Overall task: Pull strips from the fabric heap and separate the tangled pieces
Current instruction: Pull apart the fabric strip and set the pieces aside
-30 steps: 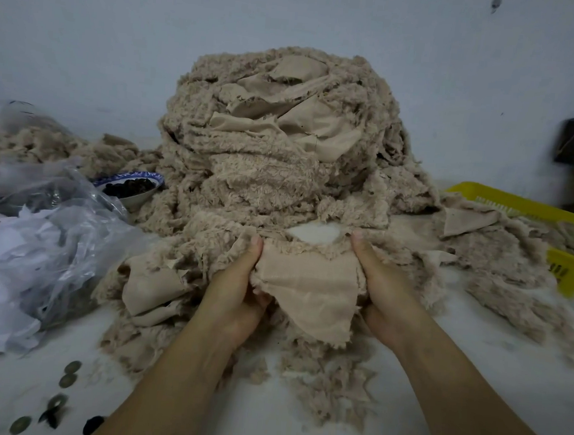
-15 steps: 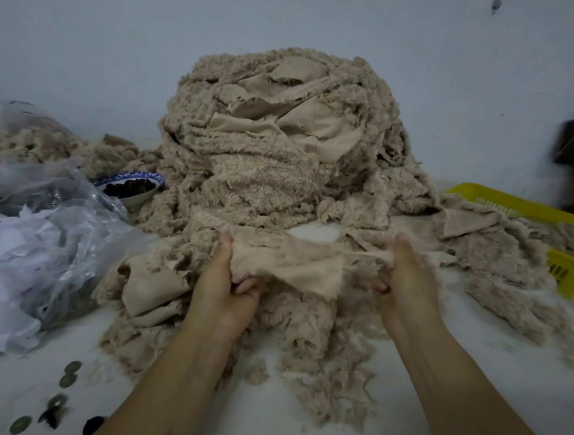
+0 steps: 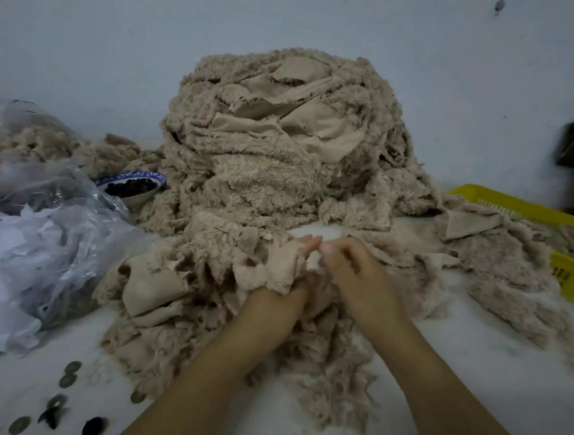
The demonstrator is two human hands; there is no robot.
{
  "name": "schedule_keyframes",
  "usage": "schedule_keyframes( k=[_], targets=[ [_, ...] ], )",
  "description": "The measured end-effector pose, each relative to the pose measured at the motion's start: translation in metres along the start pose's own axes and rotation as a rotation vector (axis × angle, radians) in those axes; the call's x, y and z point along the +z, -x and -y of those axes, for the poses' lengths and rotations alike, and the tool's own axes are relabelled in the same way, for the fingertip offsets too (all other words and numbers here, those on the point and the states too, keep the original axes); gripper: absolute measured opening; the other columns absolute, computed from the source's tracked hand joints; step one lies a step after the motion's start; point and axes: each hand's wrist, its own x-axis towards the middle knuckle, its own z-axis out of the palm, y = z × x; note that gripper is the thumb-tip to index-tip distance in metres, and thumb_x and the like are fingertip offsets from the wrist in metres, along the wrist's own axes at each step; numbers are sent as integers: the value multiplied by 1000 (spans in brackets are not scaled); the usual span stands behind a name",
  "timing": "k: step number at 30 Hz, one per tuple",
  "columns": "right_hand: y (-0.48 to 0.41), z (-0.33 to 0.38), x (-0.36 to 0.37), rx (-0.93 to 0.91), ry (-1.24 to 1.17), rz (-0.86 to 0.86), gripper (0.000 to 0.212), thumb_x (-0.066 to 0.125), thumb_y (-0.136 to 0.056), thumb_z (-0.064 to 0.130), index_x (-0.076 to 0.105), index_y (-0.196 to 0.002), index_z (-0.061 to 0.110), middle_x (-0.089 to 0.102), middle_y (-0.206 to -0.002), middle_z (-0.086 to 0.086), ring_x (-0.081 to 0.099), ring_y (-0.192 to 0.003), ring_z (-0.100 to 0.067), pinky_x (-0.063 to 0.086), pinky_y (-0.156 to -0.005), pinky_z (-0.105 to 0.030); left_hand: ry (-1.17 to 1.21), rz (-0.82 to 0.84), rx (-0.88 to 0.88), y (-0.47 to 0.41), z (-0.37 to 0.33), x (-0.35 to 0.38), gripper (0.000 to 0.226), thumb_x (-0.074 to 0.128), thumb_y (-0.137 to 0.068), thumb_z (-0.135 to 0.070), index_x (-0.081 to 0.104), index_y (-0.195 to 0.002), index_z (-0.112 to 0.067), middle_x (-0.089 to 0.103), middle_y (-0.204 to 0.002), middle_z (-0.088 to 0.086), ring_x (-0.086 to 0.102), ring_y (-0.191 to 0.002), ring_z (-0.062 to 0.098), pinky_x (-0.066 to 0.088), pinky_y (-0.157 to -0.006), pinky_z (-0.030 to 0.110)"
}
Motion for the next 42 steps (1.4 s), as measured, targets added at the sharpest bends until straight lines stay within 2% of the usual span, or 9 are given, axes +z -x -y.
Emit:
schedule_keyframes(
  k=[4, 6, 13, 15, 20, 28, 34, 38, 42],
  targets=[
    [0, -4, 9, -3, 74, 187, 42, 55, -91, 61, 55, -75, 22, 49, -60, 13, 42, -54, -1, 34, -50, -14, -124, 158, 61, -3, 5, 3, 32, 58, -99, -25, 62, -115, -53, 63, -124, -26, 54, -120, -2, 46, -99, 18],
    [-3, -5, 2, 20, 53, 95, 34, 52, -100, 42, 49, -75, 20, 44, -57, 11, 39, -52, -4, 32, -49, -18, 88, 52, -69, -4, 5, 1, 10, 68, -88, -41, 76, -94, -39, 76, -89, -17, 69, -94, 10, 56, -76, 24],
    [1, -4, -2, 330, -203, 278, 11, 50, -103, 28, 60, -100, 24, 61, -63, 10, 54, -49, -7, 38, -41, -22, 651, -72, -58, -12, 6, -12, 10, 73, -85, -31, 78, -78, -26, 77, -98, 9, 74, -95, 22, 59, -74, 27],
    [-1, -4, 0, 362, -276, 304, 16, 52, -103, 22, 63, -112, 17, 71, -79, 0, 64, -58, -11, 43, -42, -22, 512, -115, -65, -11, 7, -12, 13, 69, -91, -35, 78, -86, -28, 77, -100, 6, 74, -95, 19, 59, -76, 27],
    [-21, -13, -33, 258, -1010, -461, 45, 47, -104, 32, 48, -141, 7, 60, -124, -4, 65, -103, -13, 57, -78, -22, -49, -253, 164, -10, 3, -16, 22, 51, -103, -31, 73, -103, -34, 69, -105, -12, 62, -88, -6, 49, -72, 10],
    [-9, -17, 0, 187, -272, -277, 18, 50, -103, 32, 66, -99, 37, 71, -100, 10, 69, -83, -2, 54, -71, -20, -527, -629, 450, -15, 4, -31, 36, 53, -98, -10, 58, -133, -8, 41, -135, 5, 57, -102, 24, 52, -80, 37],
    [-2, -13, 5, 215, -204, -78, 23, 48, -104, 25, 69, -95, 24, 70, -93, 1, 68, -73, -6, 52, -63, -16, -541, -492, -2, -26, 26, -46, 18, 50, -101, -14, 63, -111, -6, 57, -111, 8, 57, -99, 26, 39, -78, 30],
    [2, -6, 17, 259, -430, 116, 35, 56, -95, 42, 69, -111, 14, 75, -108, -6, 72, -98, -15, 58, -81, -26, -537, -438, 395, -16, 10, -29, 11, 56, -97, -8, 66, -100, -5, 57, -99, 2, 49, -89, 6, 36, -76, 8],
    [1, -6, 21, 306, -610, 169, 39, 60, -87, 50, 70, -115, 25, 72, -118, 0, 65, -115, -11, 51, -96, -29, -545, -36, 638, -7, 11, -1, 20, 56, -95, -10, 71, -105, -3, 65, -106, 5, 57, -97, 9, 46, -85, 14]
  ],
)
